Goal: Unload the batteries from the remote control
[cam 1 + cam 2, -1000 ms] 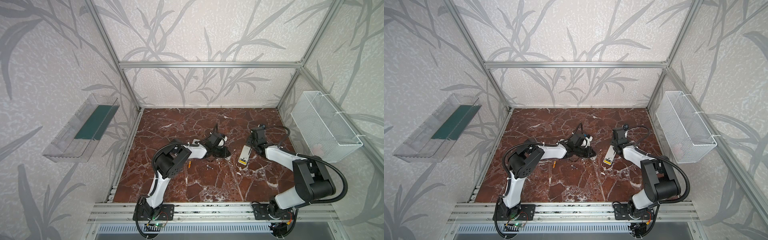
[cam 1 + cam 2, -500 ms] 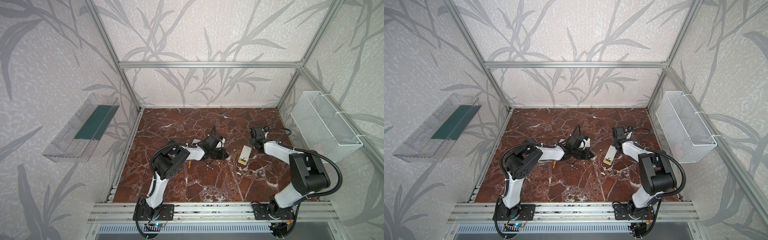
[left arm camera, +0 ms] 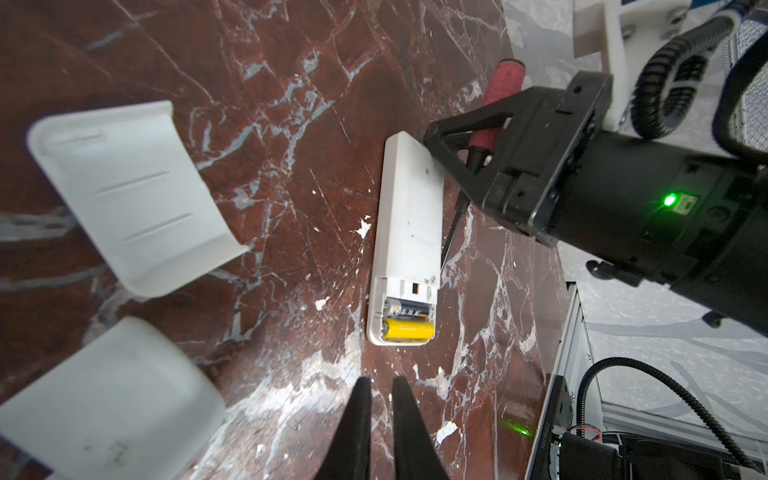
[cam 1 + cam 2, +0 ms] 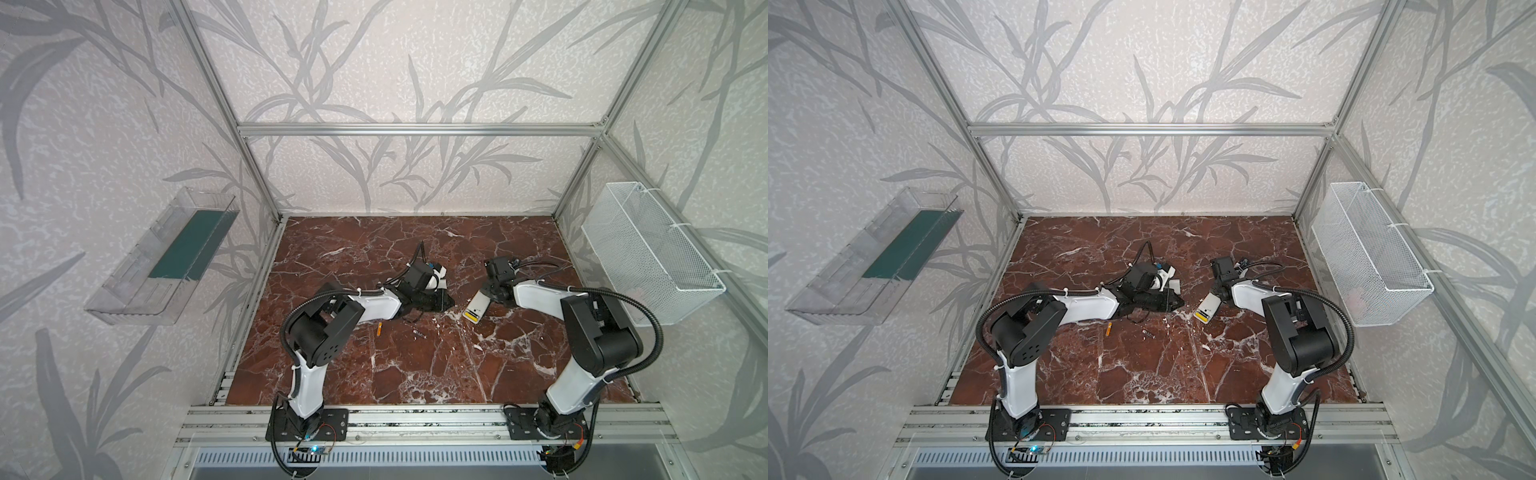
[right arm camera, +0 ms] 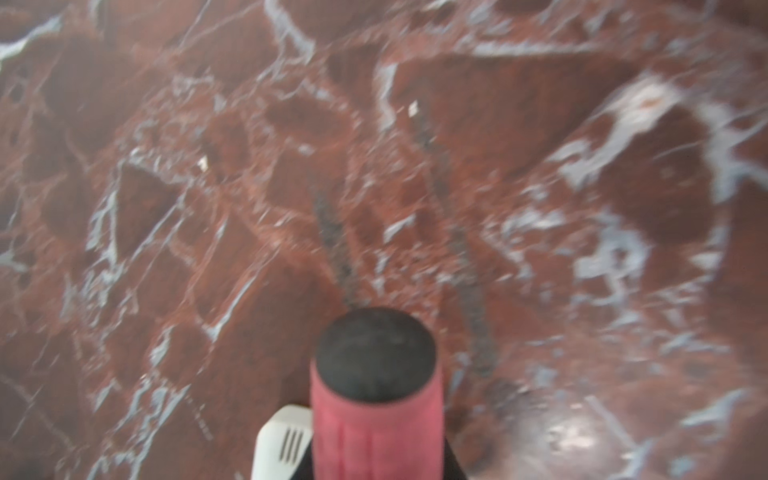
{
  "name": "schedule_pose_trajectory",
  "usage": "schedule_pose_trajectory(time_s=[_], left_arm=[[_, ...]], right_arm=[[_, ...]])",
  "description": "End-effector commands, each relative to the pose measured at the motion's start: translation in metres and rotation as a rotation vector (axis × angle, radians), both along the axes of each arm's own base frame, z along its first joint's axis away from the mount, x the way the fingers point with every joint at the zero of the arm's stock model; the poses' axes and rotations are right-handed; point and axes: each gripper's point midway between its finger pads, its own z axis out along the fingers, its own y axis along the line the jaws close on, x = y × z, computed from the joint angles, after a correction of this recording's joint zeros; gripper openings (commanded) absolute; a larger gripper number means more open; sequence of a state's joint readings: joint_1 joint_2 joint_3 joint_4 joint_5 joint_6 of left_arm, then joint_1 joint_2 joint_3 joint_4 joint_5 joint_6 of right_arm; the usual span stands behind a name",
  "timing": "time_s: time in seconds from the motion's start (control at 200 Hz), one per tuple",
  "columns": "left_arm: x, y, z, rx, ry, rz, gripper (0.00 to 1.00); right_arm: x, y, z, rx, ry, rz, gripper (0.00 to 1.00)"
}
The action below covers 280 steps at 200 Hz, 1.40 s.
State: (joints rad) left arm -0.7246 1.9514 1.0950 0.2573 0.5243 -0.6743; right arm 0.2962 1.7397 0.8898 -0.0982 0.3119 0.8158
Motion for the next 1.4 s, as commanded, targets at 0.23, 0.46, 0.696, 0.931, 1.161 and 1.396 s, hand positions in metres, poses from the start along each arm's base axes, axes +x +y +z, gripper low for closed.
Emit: schedule_pose_trajectory(time_s=[0.23, 0.46, 0.696, 0.931, 1.161, 1.396], left_arm=[[0.002, 0.014, 0.013, -0.005, -0.04, -0.002, 0.15], [0.0, 0.013, 0.021, -0.019, -0.062, -0.024, 0.17], [-0.005, 0.005, 0.064, -0.087, -0.246, -0.152, 0.33], [-0.01, 0.0, 0.126, -0.185, -0.496, -0.226, 0.45], [-0.029, -0.023, 0.188, -0.36, -0.599, -0.296, 0.49], [-0.046, -0.048, 0.188, -0.293, -0.637, -0.368, 0.51]], right_arm=[[0.049, 0.023, 0.012, -0.032, -0.076, 0.112, 0.0], [0.061, 0.028, 0.014, -0.036, -0.075, 0.164, 0.0], [0.039, 0.041, 0.086, 0.054, -0.177, 0.224, 0.0], [0.004, 0.062, 0.19, 0.135, -0.396, 0.387, 0.0], [-0.025, 0.077, 0.232, 0.175, -0.512, 0.466, 0.0], [-0.039, 0.087, 0.25, 0.259, -0.559, 0.494, 0.0]])
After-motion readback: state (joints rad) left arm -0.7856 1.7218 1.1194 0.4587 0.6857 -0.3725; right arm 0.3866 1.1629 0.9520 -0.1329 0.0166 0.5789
